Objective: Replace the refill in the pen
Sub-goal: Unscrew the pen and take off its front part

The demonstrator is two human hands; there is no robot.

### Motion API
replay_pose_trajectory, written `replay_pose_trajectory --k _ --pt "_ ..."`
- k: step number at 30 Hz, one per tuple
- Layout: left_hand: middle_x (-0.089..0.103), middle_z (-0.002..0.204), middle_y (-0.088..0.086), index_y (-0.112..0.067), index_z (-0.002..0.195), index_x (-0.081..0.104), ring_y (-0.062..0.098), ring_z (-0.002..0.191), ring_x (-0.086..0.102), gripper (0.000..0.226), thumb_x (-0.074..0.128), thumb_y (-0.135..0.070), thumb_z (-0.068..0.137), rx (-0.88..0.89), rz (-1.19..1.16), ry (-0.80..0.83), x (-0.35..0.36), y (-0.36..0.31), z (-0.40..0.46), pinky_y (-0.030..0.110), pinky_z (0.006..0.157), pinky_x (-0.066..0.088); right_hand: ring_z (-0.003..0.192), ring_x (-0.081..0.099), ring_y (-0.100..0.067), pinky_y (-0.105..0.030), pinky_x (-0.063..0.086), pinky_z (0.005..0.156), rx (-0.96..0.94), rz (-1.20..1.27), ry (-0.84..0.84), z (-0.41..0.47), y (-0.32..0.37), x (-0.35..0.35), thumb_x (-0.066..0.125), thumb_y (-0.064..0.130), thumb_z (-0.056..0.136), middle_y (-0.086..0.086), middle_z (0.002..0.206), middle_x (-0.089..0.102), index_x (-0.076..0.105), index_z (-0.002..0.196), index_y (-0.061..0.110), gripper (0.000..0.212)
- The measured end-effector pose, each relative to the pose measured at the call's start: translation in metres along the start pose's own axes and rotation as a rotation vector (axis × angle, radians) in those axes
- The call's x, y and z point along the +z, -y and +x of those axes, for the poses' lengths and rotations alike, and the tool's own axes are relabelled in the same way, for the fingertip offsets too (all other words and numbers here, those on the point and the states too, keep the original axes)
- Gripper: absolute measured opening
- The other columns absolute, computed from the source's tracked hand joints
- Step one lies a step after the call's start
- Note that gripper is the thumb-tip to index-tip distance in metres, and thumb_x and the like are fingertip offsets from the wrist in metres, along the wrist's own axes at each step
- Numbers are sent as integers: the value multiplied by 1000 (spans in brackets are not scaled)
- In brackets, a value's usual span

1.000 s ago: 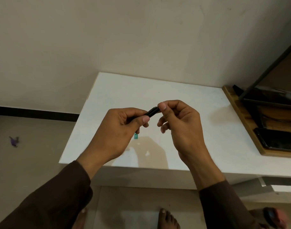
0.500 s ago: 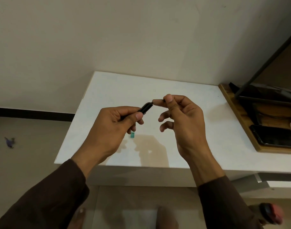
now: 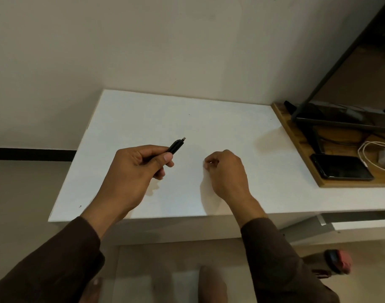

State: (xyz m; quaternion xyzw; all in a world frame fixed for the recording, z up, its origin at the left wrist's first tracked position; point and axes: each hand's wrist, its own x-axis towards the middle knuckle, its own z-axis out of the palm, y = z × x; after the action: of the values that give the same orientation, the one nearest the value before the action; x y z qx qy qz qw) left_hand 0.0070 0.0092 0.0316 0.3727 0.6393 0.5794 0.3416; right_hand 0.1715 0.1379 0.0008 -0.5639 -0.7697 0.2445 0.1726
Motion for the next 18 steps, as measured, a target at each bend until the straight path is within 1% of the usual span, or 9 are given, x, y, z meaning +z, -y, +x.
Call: replay_pose_trajectory --k 3,7,9,10,11,13,14,16,18 --pt "75 72 -8 -21 95 81 12 67 63 13 68 -19 95 -6 9 2 1 3 1 17 70 58 94 65 -17 -26 46 76 15 22 -14 2 -3 2 57 7 98 5 99 64 77 100 15 22" --pt "74 71 -8 -20 96 81 12 67 62 13 68 -18 95 -15 0 5 1 3 1 18 69 58 94 65 -15 -24 44 76 35 90 -30 2 -5 -5 65 15 99 6 97 62 75 108 11 14" --pt "75 72 -8 -18 97 81 12 66 62 13 68 -17 95 -15 0 8 0 3 1 18 67 57 86 65 -4 -13 43 73 6 176 -78 -2 4 -15 65 19 100 5 102 67 73 110 11 15" --pt "75 73 -7 -18 98 81 13 66 62 14 68 -17 95 -14 -1 8 0 2 1 18 67 58 81 65 0 -7 43 70 -23 271 -97 -4 11 -22 65 21 100 5 104 71 74 107 14 13" --pt "76 74 -6 -19 98 81 13 66 62 14 68 -16 95 -14 -4 9 0 1 2 19 67 58 76 65 2 -7 45 68 -59 396 -95 -7 19 -28 65 22 100 7 102 74 75 104 17 12" --pt "77 76 -3 -20 98 81 13 66 63 15 67 -16 95 -9 -5 14 0 -1 1 21 66 60 65 62 -3 -19 51 64 -129 618 -9 -15 35 -39 66 24 100 6 97 77 77 103 19 13" --pt "77 78 -2 -21 99 81 13 66 63 15 67 -16 95 -1 3 18 0 -2 1 23 66 60 64 62 -7 -24 52 61 -158 690 55 -19 42 -43 67 25 99 3 97 78 77 105 18 14" --pt "78 81 -2 -22 101 81 12 66 64 16 67 -17 95 18 32 23 0 -4 1 23 66 61 71 67 -13 -28 55 60 -181 788 152 -25 50 -47 68 24 98 -2 100 79 77 107 13 17" --pt "79 84 -3 -25 103 80 15 67 66 17 67 -18 95 37 53 33 0 -5 0 24 66 61 76 71 -16 -30 58 61 -169 847 196 -27 51 -48 70 17 96 -8 101 80 76 107 8 15"
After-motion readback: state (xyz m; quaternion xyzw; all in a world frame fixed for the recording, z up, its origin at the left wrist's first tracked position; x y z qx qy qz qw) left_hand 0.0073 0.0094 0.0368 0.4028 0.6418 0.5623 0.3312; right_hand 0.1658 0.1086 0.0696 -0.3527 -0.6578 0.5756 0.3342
